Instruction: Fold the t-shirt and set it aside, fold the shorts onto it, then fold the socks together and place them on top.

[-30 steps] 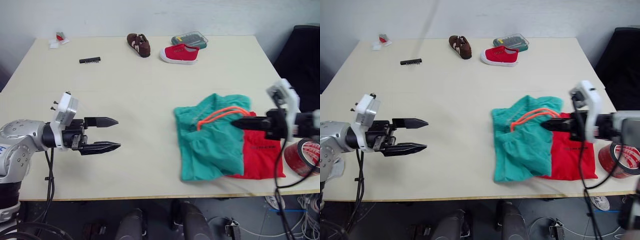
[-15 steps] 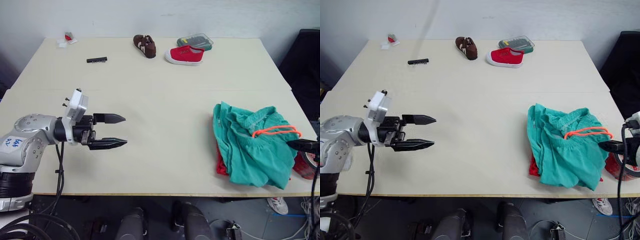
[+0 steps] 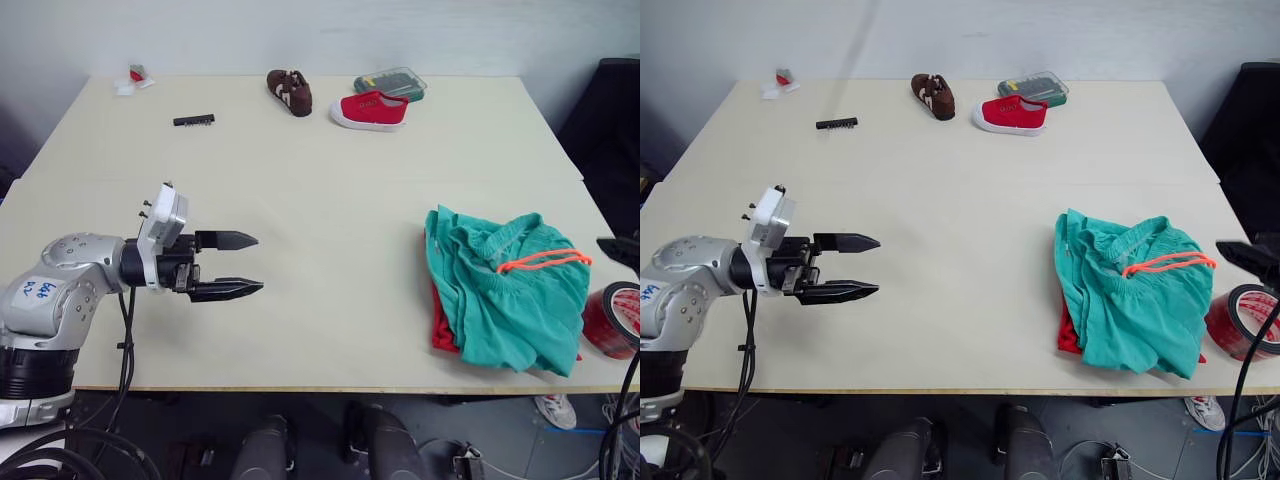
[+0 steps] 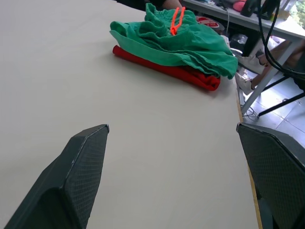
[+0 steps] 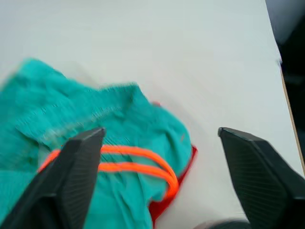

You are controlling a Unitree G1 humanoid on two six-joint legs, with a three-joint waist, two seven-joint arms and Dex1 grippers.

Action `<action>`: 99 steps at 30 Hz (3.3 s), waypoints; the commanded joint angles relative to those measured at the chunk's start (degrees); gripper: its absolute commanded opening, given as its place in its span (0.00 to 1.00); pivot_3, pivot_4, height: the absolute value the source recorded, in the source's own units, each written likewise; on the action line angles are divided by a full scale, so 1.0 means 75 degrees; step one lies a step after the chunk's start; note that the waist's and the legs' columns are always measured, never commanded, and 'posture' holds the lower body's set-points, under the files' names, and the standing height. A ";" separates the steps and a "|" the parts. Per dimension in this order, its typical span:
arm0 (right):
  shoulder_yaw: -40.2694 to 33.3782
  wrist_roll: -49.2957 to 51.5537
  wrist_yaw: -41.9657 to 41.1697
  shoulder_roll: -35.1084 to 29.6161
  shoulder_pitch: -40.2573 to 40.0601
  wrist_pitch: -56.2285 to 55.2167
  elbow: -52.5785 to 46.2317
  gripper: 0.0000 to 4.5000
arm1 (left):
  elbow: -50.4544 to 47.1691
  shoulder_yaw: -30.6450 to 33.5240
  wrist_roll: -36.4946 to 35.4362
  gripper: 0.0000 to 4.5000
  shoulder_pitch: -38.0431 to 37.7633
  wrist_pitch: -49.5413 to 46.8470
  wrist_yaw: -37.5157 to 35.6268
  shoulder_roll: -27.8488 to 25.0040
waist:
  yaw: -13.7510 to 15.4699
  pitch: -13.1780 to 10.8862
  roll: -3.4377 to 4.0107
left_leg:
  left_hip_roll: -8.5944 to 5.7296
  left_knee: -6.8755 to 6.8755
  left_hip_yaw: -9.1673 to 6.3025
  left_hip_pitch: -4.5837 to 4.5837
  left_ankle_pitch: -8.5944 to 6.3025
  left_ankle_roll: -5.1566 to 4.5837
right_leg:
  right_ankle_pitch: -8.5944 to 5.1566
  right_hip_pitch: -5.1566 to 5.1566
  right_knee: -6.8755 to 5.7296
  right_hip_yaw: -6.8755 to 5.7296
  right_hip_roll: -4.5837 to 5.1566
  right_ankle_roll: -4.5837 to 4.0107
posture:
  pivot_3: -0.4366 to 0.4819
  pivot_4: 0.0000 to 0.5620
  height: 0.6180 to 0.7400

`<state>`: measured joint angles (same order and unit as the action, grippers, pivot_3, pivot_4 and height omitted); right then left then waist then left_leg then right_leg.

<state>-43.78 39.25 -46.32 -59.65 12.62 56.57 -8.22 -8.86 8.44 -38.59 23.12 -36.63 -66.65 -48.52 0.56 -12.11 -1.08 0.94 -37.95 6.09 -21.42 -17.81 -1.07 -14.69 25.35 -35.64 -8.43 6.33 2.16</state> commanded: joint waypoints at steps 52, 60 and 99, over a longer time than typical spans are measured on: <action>0.5148 0.1967 -0.0509 0.2570 0.2419 -0.0898 -0.2528 1.00 | 0.2402 0.3764 0.3120 0.31 -0.4060 -0.0966 0.4968 -0.0513 | -0.0109 0.0010 0.0007 | 0.0009 0.0006 0.0050 0.0028 -0.0101 -0.0026 | 0.0028 0.0014 0.0011 0.0041 0.0026 -0.0029 | 0.48 0.27 1.00; 0.5130 0.1993 -0.0387 0.2519 0.2306 -0.0858 -0.2605 1.00 | 0.0565 0.3813 0.2475 0.00 -0.3896 -0.2629 0.5276 0.0080 | -0.0062 0.0010 0.0007 | 0.0002 0.0012 0.0081 0.0028 -0.0100 -0.0022 | 0.0030 0.0020 0.0021 0.0067 0.0026 -0.0025 | 0.48 0.27 1.00; 0.5861 -0.0236 0.0202 0.2483 0.1295 -0.1965 -0.3040 1.00 | -0.0768 0.1573 -0.1795 0.52 0.2837 -0.7449 0.7915 0.3926 | 0.0026 0.0016 -0.0070 | 0.0001 -0.0026 0.0111 -0.0003 -0.0033 -0.0043 | 0.0083 0.0010 0.0058 0.0086 -0.0006 0.0040 | 0.48 0.27 1.00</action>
<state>0.51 38.01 -45.35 -41.66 21.67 43.40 -30.09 -10.69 21.37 -46.10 44.59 -92.68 -2.07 -15.17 0.75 -12.00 -1.61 0.96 -38.14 6.93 -21.42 -18.07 -1.33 -14.10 25.44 -35.33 -7.77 6.27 2.40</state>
